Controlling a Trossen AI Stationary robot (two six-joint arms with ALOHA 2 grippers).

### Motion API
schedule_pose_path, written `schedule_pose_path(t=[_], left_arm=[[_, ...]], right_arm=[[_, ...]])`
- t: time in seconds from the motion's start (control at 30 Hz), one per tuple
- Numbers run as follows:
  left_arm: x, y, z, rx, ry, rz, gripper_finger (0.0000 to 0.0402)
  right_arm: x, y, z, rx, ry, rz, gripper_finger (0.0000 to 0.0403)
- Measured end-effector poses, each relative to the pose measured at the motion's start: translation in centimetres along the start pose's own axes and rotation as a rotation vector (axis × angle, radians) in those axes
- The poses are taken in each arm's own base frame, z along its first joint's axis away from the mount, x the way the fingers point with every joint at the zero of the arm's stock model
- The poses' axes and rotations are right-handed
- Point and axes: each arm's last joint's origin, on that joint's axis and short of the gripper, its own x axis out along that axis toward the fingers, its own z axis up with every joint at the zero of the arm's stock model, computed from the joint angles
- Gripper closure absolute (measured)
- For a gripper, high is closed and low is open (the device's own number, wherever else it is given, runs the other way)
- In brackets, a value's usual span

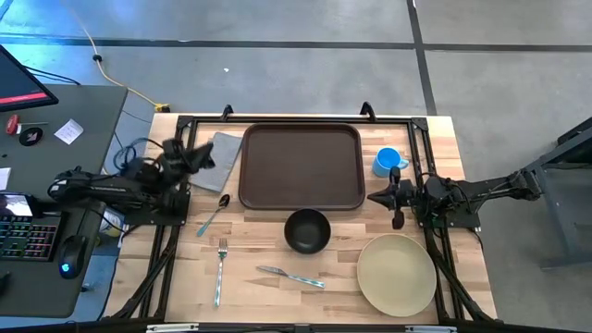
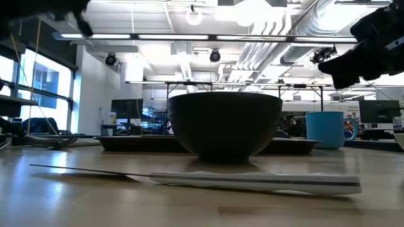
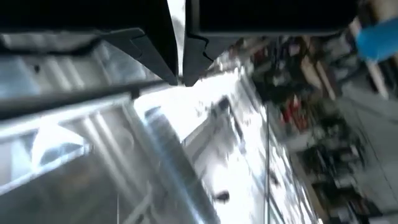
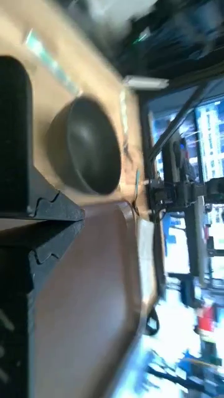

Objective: Set up tray
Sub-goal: Put the blue cup on the brown tray

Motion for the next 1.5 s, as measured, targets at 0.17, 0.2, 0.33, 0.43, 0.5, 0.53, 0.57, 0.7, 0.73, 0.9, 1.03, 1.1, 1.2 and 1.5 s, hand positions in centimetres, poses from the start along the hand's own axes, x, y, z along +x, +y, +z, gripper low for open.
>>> schedule_pose_path(t=[0.17, 0.2, 0.33, 0.43, 0.5, 0.53, 0.57, 0.7, 0.73, 0.9, 1.03, 1.1, 1.2, 1.5], left_arm=[[5.6, -4.2, -0.2, 0.156, 0.078, 0.061, 0.0344], [7.0, -4.9, -0.6, 0.200, 0.108, 0.075, 0.0344], [12.2, -6.9, -1.8, 0.379, 0.220, 0.137, 0.0344], [15.5, -8.1, -1.5, 0.474, 0.277, 0.201, 0.0344], [17.2, -8.6, -1.1, 0.512, 0.377, 0.251, 0.0344], [17.8, -8.8, -0.7, 0.528, 0.431, 0.296, 0.0344], [18.1, -8.8, -0.2, 0.544, 0.489, 0.367, 0.0344], [18.8, -9.1, 1.6, 0.632, 0.614, 0.607, 0.0344], [18.9, -9.4, 2.0, 0.652, 0.631, 0.635, 0.0344], [19.1, -9.9, 2.9, 0.694, 0.731, 0.650, 0.0344], [18.6, -9.4, 3.5, 0.672, 0.782, 0.699, 0.0344], [18.1, -9.1, 3.9, 0.661, 0.800, 0.752, 0.0344], [17.8, -8.8, 4.3, 0.657, 0.810, 0.798, 0.0344], [17.7, -9.0, 5.5, 0.681, 0.796, 0.762, 0.0344]], right_arm=[[-0.2, 0.0, 2.0, 0.020, -0.192, -0.022, 0.0402], [-0.3, 0.0, 2.6, 0.071, -0.246, -0.016, 0.0402], [-1.4, -0.1, 5.2, 0.242, -0.521, 0.032, 0.0402], [-2.6, -0.3, 6.9, 0.344, -0.732, 0.060, 0.0402], [-3.5, -0.6, 7.8, 0.403, -0.862, 0.028, 0.0402], [-3.9, -0.8, 8.1, 0.421, -0.915, -0.027, 0.0402], [-4.2, -1.1, 8.2, 0.442, -0.950, -0.090, 0.0402], [-4.7, -1.9, 8.6, 0.600, -0.985, -0.362, 0.0402], [-4.6, -2.0, 8.8, 0.605, -0.966, -0.411, 0.0402], [-3.7, -1.6, 11.8, 0.479, -0.767, -0.450, 0.0402], [-2.5, -1.3, 14.8, 0.403, -0.469, -0.500, 0.0402], [-1.9, -1.2, 16.3, 0.406, -0.341, -0.559, 0.0402], [-1.1, -1.6, 18.8, 0.450, -0.244, -0.671, 0.0402], [3.0, -3.8, 25.9, 0.658, -0.248, -0.676, 0.0402]])
